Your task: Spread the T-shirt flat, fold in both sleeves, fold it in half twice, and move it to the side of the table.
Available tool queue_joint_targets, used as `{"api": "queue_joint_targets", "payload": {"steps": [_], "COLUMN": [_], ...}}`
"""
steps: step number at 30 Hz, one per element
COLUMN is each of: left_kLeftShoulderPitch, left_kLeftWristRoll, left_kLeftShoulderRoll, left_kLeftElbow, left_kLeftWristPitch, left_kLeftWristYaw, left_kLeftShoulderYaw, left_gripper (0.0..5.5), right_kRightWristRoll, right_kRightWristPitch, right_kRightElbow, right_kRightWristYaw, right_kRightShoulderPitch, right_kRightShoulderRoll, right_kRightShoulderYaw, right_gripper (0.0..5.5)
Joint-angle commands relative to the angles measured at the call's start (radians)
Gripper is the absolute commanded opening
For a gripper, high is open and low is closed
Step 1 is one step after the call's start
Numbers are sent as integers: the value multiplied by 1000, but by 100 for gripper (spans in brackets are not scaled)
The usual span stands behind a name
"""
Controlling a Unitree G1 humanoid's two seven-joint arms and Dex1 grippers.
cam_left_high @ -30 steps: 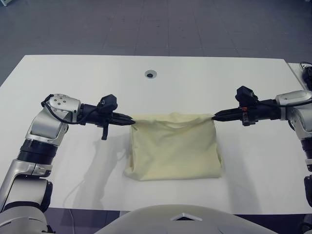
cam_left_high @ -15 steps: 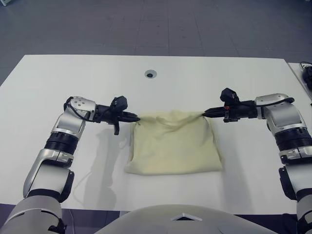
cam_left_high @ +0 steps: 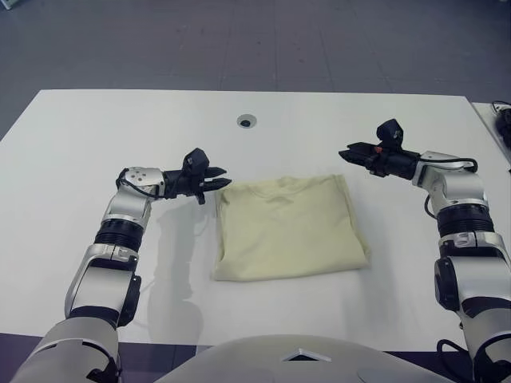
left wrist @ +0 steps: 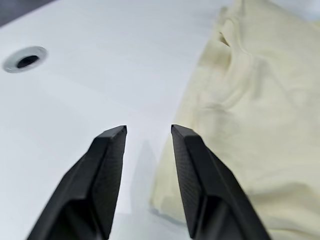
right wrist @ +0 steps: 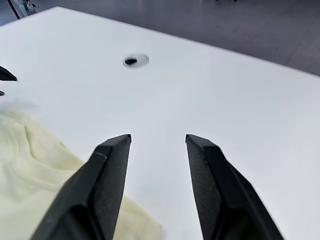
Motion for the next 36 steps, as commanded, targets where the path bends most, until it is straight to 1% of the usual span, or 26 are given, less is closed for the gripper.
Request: {"api": "queue_joint_targets", "payload": {"steps": [1, 3, 4, 5, 7, 9, 10, 12, 13, 14, 17, 20, 23, 26, 27, 28, 29, 32, 35, 36], "left_kLeftShoulderPitch": [47, 121, 164, 211, 300, 386, 423, 468, 481, 491, 500, 489, 471, 451, 448, 449, 456, 518, 595, 611], "left_kLeftWristRoll": [-25, -55, -76, -98, -137, -117, -88, 19, 85, 134, 198, 208, 192, 153, 134, 101, 69, -42, -100, -106], "left_kLeftShoulderRoll": [28, 31, 31, 31, 44, 78, 96, 135, 154, 167, 174, 179, 178, 184, 187, 191, 197, 230, 273, 282], "left_kLeftElbow": [-116, -272, -366, -463, -628, -735, -762, -744, -710, -676, -596, -562, -554, -577, -592, -622, -658, -811, -926, -946], "left_kLeftWristPitch": [-17, 28, 66, 107, 177, 188, 179, 103, 46, -1, -79, -129, -157, -156, -148, -128, -106, -18, 38, 53], "left_kLeftWristYaw": [57, 58, 55, 55, 34, -4, -12, -8, 2, 10, 28, 29, 27, 31, 31, 28, 24, -11, -51, -58], "left_kLeftShoulderYaw": [69, 82, 80, 75, 50, -4, -32, -100, -136, -163, -199, -215, -211, -175, -159, -135, -112, -55, -50, -54], "left_gripper": [245, 280, 262, 261, 223, 186, 168, 130, 122, 99, 49, 3, 45, 91, 99, 121, 132, 182, 239, 247], "right_kRightWristRoll": [68, 90, 91, 84, 65, 28, 0, -49, -65, -75, -72, -53, -1, 75, 103, 139, 173, 284, 349, 367], "right_kRightWristPitch": [130, 189, 214, 229, 259, 260, 247, 220, 207, 202, 189, 201, 217, 239, 251, 272, 293, 377, 457, 488], "right_kRightElbow": [-284, -403, -442, -465, -485, -456, -419, -336, -298, -269, -238, -259, -316, -409, -438, -473, -506, -607, -717, -764], "right_kRightWristYaw": [-36, -73, -97, -120, -160, -208, -240, -287, -304, -321, -343, -352, -342, -343, -349, -362, -375, -417, -410, -390], "right_kRightShoulderPitch": [131, 200, 229, 256, 299, 326, 331, 343, 348, 350, 355, 355, 347, 340, 338, 336, 336, 347, 402, 440], "right_kRightShoulderRoll": [28, 57, 71, 81, 91, 96, 99, 102, 106, 113, 131, 141, 155, 164, 169, 176, 182, 203, 183, 160], "right_kRightShoulderYaw": [-11, 2, 11, 22, 37, 51, 58, 74, 77, 74, 64, 48, 8, -66, -96, -134, -167, -251, -254, -241], "right_gripper": [144, 109, 98, 78, 43, 8, 0, 0, 0, 0, 0, 0, 0, 0, 0, 0, 0, 0, 0, 0]}}
